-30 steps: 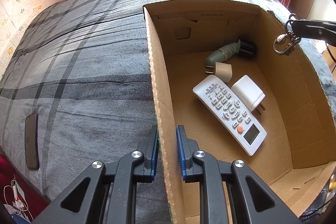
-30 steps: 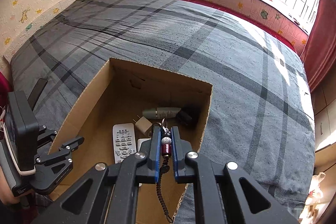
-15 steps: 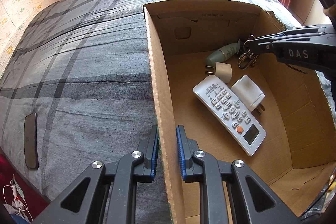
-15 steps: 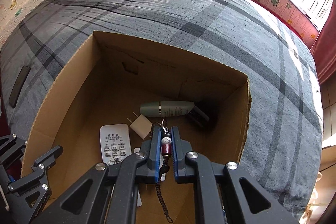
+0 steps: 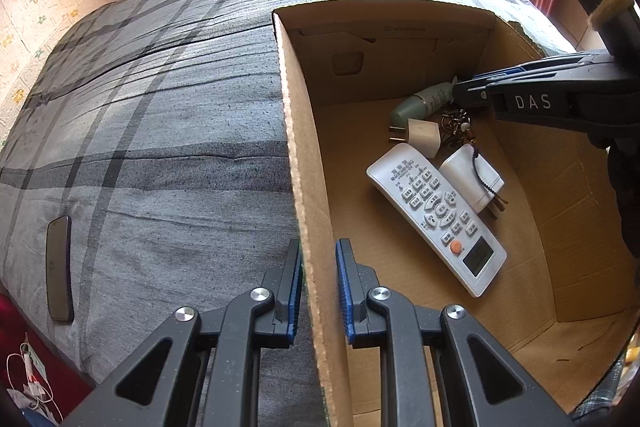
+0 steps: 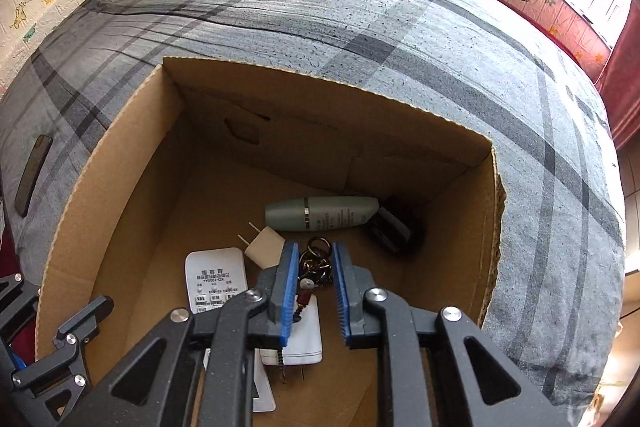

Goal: Organize rigid objects
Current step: 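Carry the keys into the box and release them near the bottle, then move the right gripper back over the blue key fob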

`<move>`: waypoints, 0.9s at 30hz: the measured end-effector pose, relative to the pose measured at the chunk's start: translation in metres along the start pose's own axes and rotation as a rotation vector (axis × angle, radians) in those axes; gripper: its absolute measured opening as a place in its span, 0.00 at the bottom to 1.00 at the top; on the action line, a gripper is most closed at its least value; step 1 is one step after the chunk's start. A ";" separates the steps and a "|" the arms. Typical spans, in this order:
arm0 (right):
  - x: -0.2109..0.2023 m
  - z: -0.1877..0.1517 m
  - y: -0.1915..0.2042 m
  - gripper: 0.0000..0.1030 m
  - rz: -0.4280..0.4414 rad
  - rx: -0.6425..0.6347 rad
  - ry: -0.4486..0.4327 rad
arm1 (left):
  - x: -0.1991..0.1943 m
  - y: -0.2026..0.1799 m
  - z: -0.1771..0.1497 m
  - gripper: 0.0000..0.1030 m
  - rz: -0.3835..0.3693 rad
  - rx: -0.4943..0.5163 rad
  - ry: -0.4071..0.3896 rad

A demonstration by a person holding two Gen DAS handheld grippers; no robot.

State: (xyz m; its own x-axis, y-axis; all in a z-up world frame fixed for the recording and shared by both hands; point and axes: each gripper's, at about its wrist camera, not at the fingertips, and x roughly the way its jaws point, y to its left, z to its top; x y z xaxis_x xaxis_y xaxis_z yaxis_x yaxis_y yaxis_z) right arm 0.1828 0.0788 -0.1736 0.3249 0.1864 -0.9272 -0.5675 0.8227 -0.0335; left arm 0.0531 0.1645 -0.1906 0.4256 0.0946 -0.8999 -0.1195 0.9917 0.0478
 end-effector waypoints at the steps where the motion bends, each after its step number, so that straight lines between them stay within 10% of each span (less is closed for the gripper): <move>1: -0.001 0.000 -0.001 0.25 0.002 0.003 -0.004 | 0.000 0.000 0.000 0.19 0.001 -0.001 0.000; 27: -0.069 -0.009 -0.013 0.79 0.006 0.078 -0.092 | 0.002 -0.002 0.001 0.19 0.012 0.005 0.009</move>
State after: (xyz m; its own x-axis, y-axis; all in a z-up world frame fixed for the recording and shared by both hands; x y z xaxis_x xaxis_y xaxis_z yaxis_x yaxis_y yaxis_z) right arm 0.1614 0.0503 -0.1129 0.3917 0.2366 -0.8892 -0.5105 0.8599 0.0040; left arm 0.0554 0.1628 -0.1920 0.4158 0.1056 -0.9033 -0.1196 0.9910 0.0608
